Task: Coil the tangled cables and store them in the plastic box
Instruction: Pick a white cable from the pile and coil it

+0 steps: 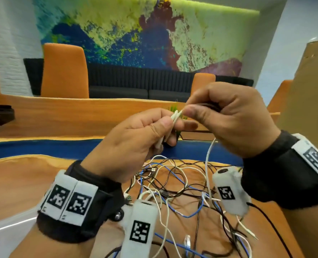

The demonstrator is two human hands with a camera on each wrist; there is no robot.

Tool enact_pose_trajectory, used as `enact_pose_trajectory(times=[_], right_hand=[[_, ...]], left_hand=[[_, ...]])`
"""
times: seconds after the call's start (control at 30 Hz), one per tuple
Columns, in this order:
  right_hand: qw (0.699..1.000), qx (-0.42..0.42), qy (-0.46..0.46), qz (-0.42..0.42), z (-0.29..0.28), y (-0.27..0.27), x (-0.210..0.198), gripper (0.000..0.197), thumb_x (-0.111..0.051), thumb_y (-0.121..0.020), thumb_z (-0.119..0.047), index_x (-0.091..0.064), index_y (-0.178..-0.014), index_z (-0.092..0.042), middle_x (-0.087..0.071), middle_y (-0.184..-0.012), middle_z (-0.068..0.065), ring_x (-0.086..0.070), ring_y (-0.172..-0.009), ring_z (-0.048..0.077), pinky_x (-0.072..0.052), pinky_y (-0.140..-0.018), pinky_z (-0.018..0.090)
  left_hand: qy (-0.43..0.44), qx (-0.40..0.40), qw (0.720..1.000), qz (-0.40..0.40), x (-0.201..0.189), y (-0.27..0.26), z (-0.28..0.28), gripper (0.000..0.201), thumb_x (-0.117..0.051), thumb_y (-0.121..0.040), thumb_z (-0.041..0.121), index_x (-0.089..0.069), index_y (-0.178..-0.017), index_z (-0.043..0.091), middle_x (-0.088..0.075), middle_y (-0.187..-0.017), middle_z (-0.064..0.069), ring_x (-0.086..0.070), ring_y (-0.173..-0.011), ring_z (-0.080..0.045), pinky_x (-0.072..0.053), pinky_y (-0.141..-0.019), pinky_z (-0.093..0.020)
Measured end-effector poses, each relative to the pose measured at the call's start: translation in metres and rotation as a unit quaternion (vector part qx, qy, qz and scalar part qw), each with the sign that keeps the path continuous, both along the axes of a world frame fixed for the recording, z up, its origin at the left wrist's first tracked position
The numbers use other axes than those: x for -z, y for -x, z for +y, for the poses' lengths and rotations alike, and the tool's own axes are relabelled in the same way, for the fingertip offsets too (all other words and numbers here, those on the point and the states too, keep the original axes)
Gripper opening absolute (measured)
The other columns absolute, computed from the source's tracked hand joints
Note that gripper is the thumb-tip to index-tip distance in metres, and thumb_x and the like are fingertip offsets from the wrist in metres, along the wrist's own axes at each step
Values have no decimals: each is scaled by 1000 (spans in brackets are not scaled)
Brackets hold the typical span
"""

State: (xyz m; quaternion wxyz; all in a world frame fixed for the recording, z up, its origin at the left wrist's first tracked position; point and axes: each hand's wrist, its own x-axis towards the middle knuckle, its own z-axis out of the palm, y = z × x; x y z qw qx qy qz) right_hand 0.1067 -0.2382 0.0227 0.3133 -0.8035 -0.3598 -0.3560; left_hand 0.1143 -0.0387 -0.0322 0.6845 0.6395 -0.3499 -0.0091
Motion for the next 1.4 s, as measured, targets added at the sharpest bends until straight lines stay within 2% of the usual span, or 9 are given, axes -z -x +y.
enact_pose_trajectory(times=[0.17,0.3,0.43,0.6,0.9,1.13,1.23,1.3,1.4], right_hand=[[996,9,-56,73,-5,-19,41,14,-61,-94,-15,-74,-93,-19,-71,-83,-2,-64,-78,8,-51,-70,25],[993,49,61,88,-7,-11,68,18,-51,-93,-29,-68,-93,-24,-62,-78,-11,-57,-76,6,-47,-66,28],[984,79,146,67,-15,4,68,18,-54,-88,-34,-69,-96,-26,-64,-81,-8,-58,-76,9,-50,-67,35],[979,95,182,8,-23,21,51,19,-55,-88,-31,-69,-77,-23,-55,-66,-8,-52,-64,9,-45,-59,34],[991,95,-48,-75,-38,-5,56,14,-61,-95,-20,-74,-95,-13,-65,-81,2,-58,-78,17,-47,-69,38],[995,69,-20,68,-21,-19,83,22,-50,-95,-29,-70,-99,-24,-56,-78,-20,-53,-76,1,-44,-69,24],[991,57,78,94,-11,-13,88,23,-49,-95,-29,-69,-106,-27,-60,-83,-18,-55,-79,2,-47,-71,25],[983,49,149,91,-6,-7,87,23,-45,-95,-34,-66,-104,-30,-58,-83,-17,-55,-79,5,-49,-70,30],[986,42,152,52,-4,6,77,18,-47,-95,-34,-64,-93,-27,-54,-78,-16,-52,-73,6,-47,-65,32]], left_hand=[[171,160,961,148,4,3,-11,28,-44,-95,24,-69,-92,13,-67,-113,-9,-54,-76,-8,-35,-64,-26],[219,85,962,136,9,0,-26,28,-45,-97,26,-69,-84,20,-68,-127,-9,-68,-88,-10,-44,-75,-31],[64,-53,996,-38,16,6,-40,21,-46,-97,21,-64,-99,9,-68,-129,-2,-66,-115,-14,-53,-86,-22],[-151,-195,941,-231,20,0,-31,21,-49,-99,23,-64,-101,9,-65,-129,11,-56,-122,4,-46,-98,-19],[-147,4,988,-53,20,4,-26,24,-49,-98,22,-67,-102,7,-71,-120,-5,-60,-82,-9,-46,-76,-20],[195,207,939,193,19,3,-27,23,-42,-97,26,-63,-93,17,-67,-115,-9,-59,-79,-5,-38,-68,-25],[232,105,956,146,14,-3,-20,21,-40,-100,26,-59,-94,18,-66,-129,-5,-63,-91,-7,-38,-72,-28],[105,-62,993,7,12,-5,-15,24,-41,-101,26,-62,-93,17,-67,-130,0,-65,-103,-6,-41,-78,-29],[-144,-190,953,-189,18,-9,-10,25,-43,-101,23,-63,-99,8,-68,-125,6,-61,-115,-3,-45,-92,-19]])
